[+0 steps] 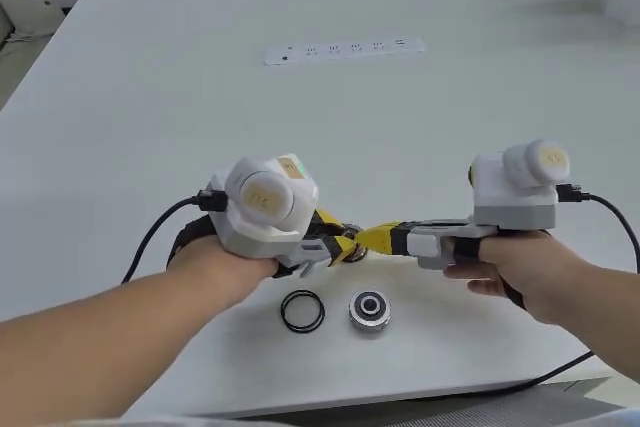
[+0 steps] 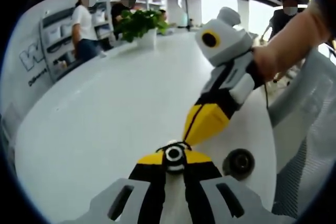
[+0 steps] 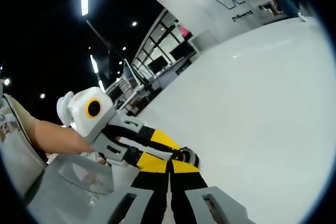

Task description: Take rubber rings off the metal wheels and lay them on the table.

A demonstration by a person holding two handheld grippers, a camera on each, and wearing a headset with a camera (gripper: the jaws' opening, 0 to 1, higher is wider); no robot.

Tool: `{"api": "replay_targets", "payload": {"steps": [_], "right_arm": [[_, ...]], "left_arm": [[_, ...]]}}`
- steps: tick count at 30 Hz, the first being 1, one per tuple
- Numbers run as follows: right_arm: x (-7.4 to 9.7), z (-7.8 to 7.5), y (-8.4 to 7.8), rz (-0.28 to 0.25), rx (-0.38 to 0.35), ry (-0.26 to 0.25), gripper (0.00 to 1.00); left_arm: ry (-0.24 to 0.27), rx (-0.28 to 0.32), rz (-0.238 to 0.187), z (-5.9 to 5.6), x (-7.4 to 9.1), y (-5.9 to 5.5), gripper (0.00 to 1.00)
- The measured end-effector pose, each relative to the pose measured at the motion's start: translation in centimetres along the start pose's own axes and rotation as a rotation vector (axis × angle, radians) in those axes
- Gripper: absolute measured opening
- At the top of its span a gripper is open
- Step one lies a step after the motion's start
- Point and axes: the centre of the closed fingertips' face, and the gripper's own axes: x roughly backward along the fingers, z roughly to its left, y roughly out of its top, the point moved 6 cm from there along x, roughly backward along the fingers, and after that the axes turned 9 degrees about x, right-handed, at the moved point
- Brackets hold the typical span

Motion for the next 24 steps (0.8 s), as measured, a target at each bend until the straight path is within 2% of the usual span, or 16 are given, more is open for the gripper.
{"api": "replay_targets", "payload": {"steps": [3,8,13,24], "right_arm": [[0.05,-0.41,-0.10,0.013,0.009,-0.027,0.00],[-0.26,-0.22,0.00,0.007,0.009,-0.032,0.00],[-0.35,-0.60,0.38,0.006,0.016,-0.063,0.00],[-0.24,-0.82,0.41,0.006,0.009,-0.070,0.00]], "left_arm": [[-0.002,0.000,0.001,0.01,-0.01,0.01,0.12],[-0.009,-0.003,0.003,0.00,-0.01,0.02,0.12],[-0.011,-0.011,0.004,0.05,-0.02,0.03,0.12],[-0.020,-0.016,0.009,0.01,-0.03,0.11,0.14]]}}
